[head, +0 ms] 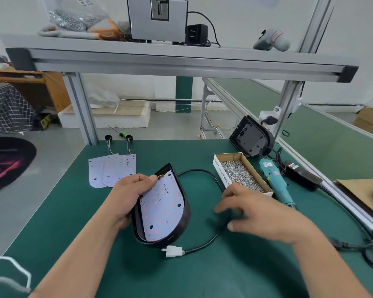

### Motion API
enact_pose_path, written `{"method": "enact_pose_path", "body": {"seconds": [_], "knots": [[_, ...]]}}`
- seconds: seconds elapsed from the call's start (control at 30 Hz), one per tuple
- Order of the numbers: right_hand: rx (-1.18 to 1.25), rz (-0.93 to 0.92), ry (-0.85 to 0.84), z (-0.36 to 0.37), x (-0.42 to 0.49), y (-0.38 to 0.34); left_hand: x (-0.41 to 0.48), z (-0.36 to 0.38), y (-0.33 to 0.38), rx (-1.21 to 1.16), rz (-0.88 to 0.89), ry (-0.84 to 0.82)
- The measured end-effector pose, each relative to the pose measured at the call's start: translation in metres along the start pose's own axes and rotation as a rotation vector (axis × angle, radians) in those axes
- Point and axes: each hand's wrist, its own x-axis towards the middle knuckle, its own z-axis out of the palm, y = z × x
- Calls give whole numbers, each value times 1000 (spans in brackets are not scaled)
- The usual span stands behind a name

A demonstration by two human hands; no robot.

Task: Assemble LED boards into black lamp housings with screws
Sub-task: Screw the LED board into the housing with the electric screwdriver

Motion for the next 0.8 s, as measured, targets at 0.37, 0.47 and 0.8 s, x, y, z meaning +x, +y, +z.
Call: {"method": "enact_pose_path", "body": {"seconds": [0.37,0.47,0.8], "knots": [[-23,123,330,47,35,-62,-9,21,2,-115,87,-52],[516,172,455,48,38,-75,-15,31,-4,-100,33,-111],[1218,85,373,68,48,-66,-19,40,-9,-72,95,-37]]}}
